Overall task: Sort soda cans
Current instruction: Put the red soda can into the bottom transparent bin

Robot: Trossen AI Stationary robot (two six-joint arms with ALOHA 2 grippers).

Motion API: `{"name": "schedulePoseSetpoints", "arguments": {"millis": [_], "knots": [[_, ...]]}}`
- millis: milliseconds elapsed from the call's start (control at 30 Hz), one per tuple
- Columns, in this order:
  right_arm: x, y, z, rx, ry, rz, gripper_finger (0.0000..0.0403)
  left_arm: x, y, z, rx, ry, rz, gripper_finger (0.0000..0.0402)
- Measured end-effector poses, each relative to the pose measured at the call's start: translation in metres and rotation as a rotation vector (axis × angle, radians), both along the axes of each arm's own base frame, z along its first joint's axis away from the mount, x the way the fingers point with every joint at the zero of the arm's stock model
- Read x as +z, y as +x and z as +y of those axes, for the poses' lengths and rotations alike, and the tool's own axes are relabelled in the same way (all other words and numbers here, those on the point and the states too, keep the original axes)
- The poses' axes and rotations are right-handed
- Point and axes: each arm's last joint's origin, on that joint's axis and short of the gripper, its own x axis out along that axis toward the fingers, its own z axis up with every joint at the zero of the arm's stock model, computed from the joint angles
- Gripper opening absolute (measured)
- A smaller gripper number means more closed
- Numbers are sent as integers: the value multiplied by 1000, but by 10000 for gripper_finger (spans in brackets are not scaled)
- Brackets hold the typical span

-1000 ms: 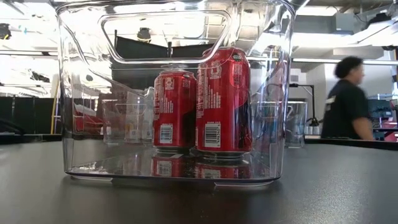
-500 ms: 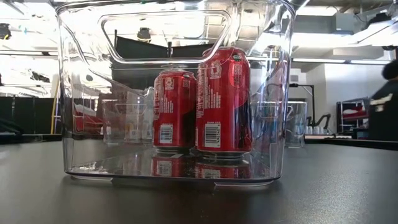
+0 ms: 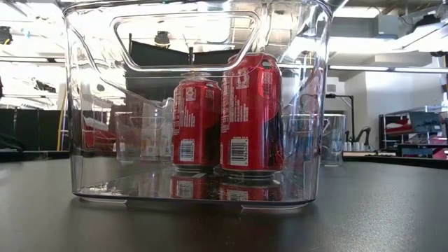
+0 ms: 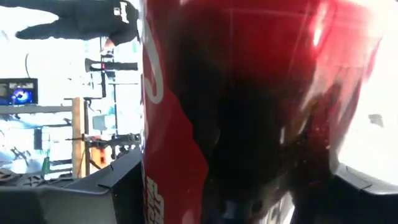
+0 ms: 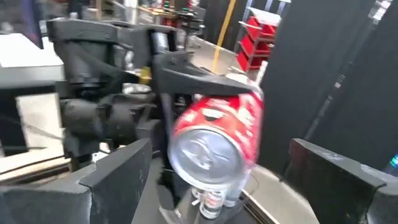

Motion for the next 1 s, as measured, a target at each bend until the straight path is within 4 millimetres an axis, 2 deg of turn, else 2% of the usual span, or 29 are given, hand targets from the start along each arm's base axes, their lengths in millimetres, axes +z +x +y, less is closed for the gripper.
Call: {"name": "schedulePoseSetpoints", "arguments": {"millis": [233,600,767,1000], "knots": [[-14,23,-17,39,-63,102,399,0,1,9,-14,-22,-22,306],[-8,28,-31,47,-185,165,398,2,3,19,-203,37,-53,306],[-10,30,-43,52,-182,190,397,11,3,19,-211,45,-69,306],[-11,34,-44,48,-266,253,389,26,2,19,-219,55,-108,306]]}}
